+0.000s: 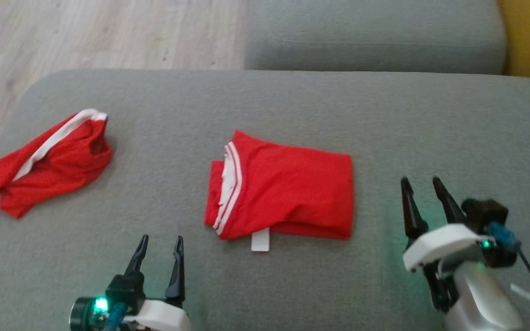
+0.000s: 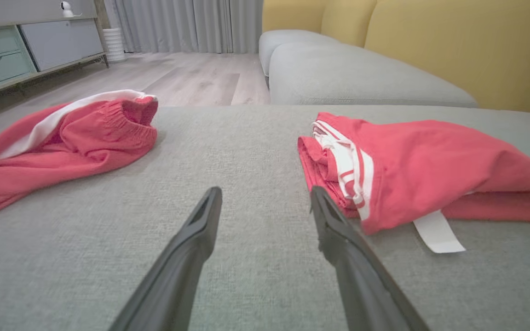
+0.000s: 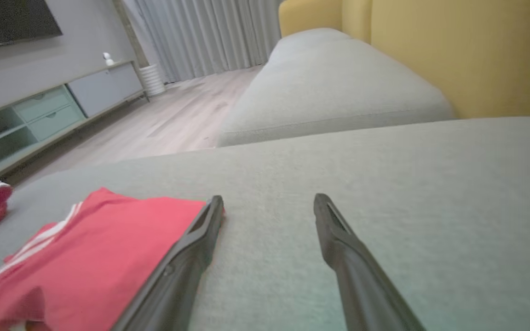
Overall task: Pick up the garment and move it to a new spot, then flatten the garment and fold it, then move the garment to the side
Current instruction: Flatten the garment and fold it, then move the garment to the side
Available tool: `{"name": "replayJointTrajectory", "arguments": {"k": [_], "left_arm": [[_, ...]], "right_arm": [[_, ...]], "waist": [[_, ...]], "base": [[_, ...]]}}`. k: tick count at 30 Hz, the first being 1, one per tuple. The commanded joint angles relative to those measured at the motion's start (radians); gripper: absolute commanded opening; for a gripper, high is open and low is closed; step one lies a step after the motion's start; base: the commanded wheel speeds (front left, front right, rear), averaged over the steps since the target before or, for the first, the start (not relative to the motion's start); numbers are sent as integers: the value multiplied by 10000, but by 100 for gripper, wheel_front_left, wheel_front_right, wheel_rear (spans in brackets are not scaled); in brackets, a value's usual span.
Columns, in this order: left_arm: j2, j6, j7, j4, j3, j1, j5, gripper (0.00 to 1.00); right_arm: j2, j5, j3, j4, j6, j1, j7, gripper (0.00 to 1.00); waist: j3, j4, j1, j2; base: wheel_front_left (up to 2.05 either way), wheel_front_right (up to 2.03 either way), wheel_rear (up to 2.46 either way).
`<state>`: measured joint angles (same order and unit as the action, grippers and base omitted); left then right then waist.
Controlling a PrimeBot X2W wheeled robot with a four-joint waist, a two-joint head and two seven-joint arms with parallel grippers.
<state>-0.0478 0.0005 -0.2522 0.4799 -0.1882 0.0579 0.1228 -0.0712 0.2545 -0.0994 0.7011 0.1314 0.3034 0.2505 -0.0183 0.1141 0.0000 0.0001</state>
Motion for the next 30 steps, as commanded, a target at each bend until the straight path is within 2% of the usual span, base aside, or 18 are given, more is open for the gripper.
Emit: {"name": "replayJointTrajectory", "arguments": {"k": [1,5,11,20,25,30], "left_arm": [[-25,113,-95,-361,504,227,-105,100],[-25,174,-95,-524,595,-72,-149,100],[-25,174,-95,-796,548,-538,-210,100],[-24,108,-95,-868,456,-403,-248,100],[-24,94,-95,-934,190,-172,-75,100],[-24,81,-95,-858,-233,257,111,100]], "right_arm": [[173,-288,95,-433,-7,-103,111,100],[199,-560,281,-449,-7,-555,111,100],[207,-105,151,-522,-7,-1168,112,100],[209,-144,-35,-594,-7,-977,112,100],[209,99,-734,-218,-7,-195,112,100],[209,398,-1505,675,-7,1160,112,100]], "waist": [[232,-323,0,-1],[321,-443,0,-1],[465,-526,0,-1],[300,-405,0,-1],[-199,-122,0,-1],[-787,433,0,-1]], "base": [[0,0,0],[0,0,0],[0,0,0],[0,0,0],[0,0,0],[0,0,0]]}}
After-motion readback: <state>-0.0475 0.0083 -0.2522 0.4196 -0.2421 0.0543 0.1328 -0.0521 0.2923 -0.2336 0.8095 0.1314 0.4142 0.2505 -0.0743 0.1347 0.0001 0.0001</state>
